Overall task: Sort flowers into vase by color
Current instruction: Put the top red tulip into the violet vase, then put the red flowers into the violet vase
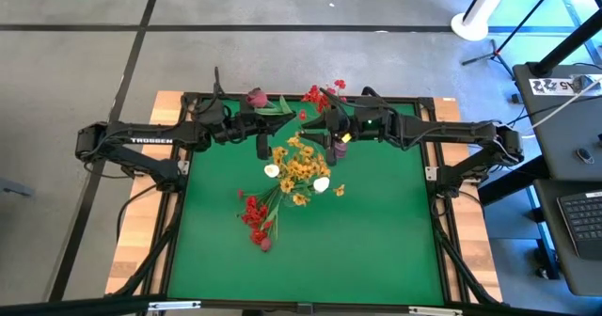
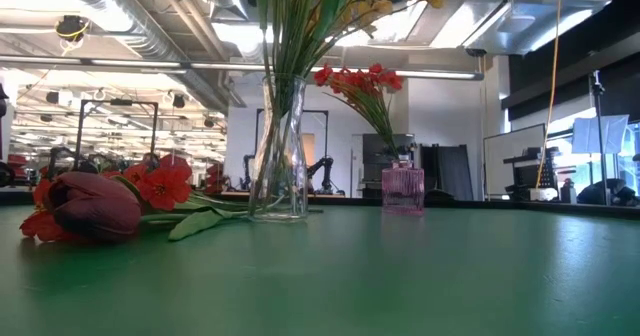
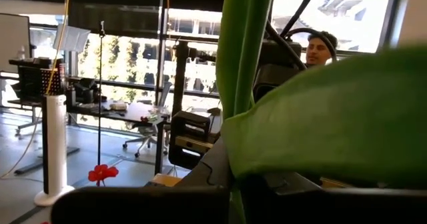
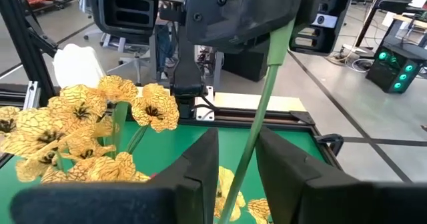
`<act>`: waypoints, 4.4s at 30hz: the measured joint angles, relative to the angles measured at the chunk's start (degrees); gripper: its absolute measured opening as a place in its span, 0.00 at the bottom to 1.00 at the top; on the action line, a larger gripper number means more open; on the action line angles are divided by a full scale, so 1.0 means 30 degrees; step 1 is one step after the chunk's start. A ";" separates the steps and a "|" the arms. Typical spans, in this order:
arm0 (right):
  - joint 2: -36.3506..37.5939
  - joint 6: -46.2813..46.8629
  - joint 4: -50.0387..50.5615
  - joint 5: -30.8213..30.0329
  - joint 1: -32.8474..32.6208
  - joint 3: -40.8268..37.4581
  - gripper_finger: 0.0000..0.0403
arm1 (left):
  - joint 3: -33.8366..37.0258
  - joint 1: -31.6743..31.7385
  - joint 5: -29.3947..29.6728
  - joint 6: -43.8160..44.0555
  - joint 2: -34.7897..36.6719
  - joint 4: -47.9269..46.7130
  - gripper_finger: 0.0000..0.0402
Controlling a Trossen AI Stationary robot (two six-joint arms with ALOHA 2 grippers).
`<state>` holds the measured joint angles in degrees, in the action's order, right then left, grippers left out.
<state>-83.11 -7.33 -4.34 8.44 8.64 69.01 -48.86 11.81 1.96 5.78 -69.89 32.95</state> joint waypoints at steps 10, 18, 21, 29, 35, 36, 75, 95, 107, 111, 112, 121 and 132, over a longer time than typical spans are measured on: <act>0.0000 -0.0087 0.0014 -0.0578 0.0014 -0.0014 0.03 | 0.0000 -0.0012 -0.0137 0.0015 0.0015 -0.0211 0.02; 0.0057 -0.0080 -0.0006 -0.2285 -0.0008 -0.0015 0.01 | 0.0000 -0.0012 0.0050 -0.0067 0.0081 -0.0335 0.16; 0.0301 -0.0018 -0.0057 -0.2956 -0.0015 -0.0036 0.01 | 0.0000 -0.0117 0.0091 -0.0130 0.0303 -0.0586 0.26; 0.2146 -0.0500 0.0937 -0.4275 -0.0007 -0.0044 0.01 | 0.0000 -0.0103 0.1422 -0.0909 0.2130 -0.2438 0.47; 0.3976 -0.0710 0.1352 -0.4995 0.0012 -0.1238 0.00 | 0.0000 -0.0109 0.3231 -0.1625 0.4226 -0.5285 0.48; 0.4370 -0.0709 0.1029 -0.5172 0.0101 -0.1814 0.00 | 0.0000 -0.0109 0.3497 -0.1635 0.4529 -0.5671 0.48; -0.2888 0.0539 -2.6574 -0.4022 0.3759 -1.6631 0.00 | 0.5238 0.0612 0.2302 0.0525 0.6594 -0.4337 0.48; -0.2907 -0.0664 -2.3176 -0.4965 0.3789 -1.5650 0.00 | 0.5253 0.0612 0.2311 0.0459 0.6594 -0.4701 0.48; -0.1996 0.0320 -2.1626 -0.4958 0.3738 -1.5650 0.27 | 0.5253 0.0612 0.2317 0.0459 0.6594 -0.5079 0.48; -0.0782 0.0655 -1.9842 -0.4960 0.3738 -1.5650 0.38 | 0.5253 0.0612 0.2317 0.0505 0.6594 -0.5400 0.48; -0.0401 0.0713 -1.9421 -0.4960 0.3738 -1.5650 0.40 | 0.5253 0.0612 0.2317 0.0519 0.6594 -0.5468 0.48; 0.4570 0.1971 -1.8110 -0.1242 0.3738 -1.5650 0.47 | 0.5260 0.0608 0.2528 0.0532 0.6594 -0.5689 0.48; 0.8179 -0.1706 -1.6789 -0.0049 -0.0606 -1.5650 0.46 | 0.5290 0.0604 0.3748 -0.0238 0.7205 -0.7531 0.48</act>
<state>-58.58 -12.45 -54.70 8.29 6.83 22.06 -32.99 13.63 13.20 5.07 -48.27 10.36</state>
